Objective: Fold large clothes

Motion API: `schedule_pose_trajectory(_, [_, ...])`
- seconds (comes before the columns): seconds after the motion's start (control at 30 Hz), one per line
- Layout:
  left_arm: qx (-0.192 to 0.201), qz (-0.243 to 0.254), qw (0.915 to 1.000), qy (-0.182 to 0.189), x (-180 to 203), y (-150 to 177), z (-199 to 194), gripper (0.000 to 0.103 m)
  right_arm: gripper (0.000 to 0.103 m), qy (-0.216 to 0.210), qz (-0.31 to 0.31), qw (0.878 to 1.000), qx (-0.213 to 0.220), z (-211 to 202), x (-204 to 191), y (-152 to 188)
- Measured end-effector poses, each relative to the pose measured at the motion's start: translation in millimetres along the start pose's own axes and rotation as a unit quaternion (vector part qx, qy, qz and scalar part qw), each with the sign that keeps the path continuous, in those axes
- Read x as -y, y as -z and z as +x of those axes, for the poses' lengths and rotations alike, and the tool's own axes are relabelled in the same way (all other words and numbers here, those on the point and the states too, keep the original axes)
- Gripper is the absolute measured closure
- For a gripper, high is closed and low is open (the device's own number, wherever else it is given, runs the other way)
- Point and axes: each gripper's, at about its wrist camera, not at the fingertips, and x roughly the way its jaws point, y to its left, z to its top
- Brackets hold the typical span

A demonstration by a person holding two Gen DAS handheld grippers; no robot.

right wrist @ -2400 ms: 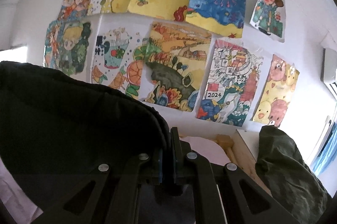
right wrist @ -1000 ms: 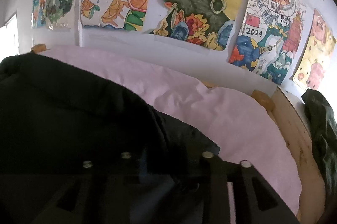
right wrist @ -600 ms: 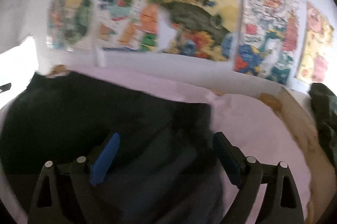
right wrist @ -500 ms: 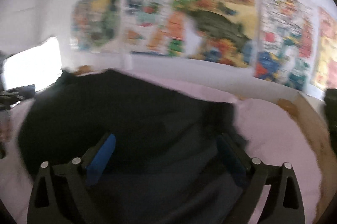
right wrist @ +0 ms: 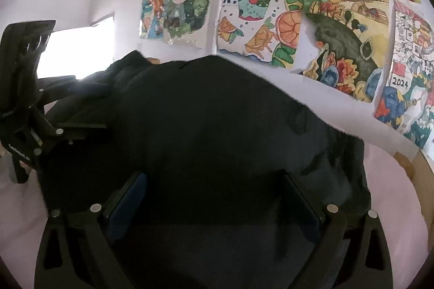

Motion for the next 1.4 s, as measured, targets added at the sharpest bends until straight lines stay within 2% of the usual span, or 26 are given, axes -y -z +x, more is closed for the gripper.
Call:
schedule_pose_trajectory(0.2, [-0.001, -0.035, 0.9991, -0.023, -25.4, -16.6, 24.1, 0.011, 0.003, 0.006, 0.044, 0.999, -0.006, 33.5, 32.7, -13.3])
schedule_pose_trajectory(0.37, [-0.009, -0.075, 0.9966, -0.033, -48.6, -31.3, 45.6, 0.011, 0.003, 0.003, 0.117, 0.993, -0.016, 58.5, 74.2, -25.0])
schedule_pose_trajectory(0.6, [-0.053, -0.113, 0.9913, -0.043, -81.1, -37.4, 89.0, 0.011, 0.003, -0.014, 0.163, 0.984, -0.064, 100.8, 110.7, -26.3])
schedule_pose_trajectory(0.77, [-0.099, -0.126, 0.9863, -0.040, -96.9, -34.4, 120.2, 0.005, 0.001, -0.040, 0.183, 0.977, -0.104, 133.1, 128.5, -19.8])
schedule_pose_trajectory(0.97, [-0.124, -0.124, 0.9834, -0.047, -105.2, -26.2, 143.0, 0.003, 0.000, -0.070, 0.207, 0.966, -0.139, 165.6, 143.0, -9.2])
schedule_pose_trajectory(1.17, [-0.133, -0.108, 0.9831, -0.064, -101.2, -19.9, 153.1, 0.003, 0.000, -0.048, 0.196, 0.970, -0.133, 173.5, 138.5, 1.6])
schedule_pose_trajectory(1.4, [-0.125, -0.105, 0.9848, -0.060, -98.8, -19.1, 148.3, 0.003, 0.000, -0.054, 0.205, 0.970, -0.117, 165.0, 137.8, 7.3])
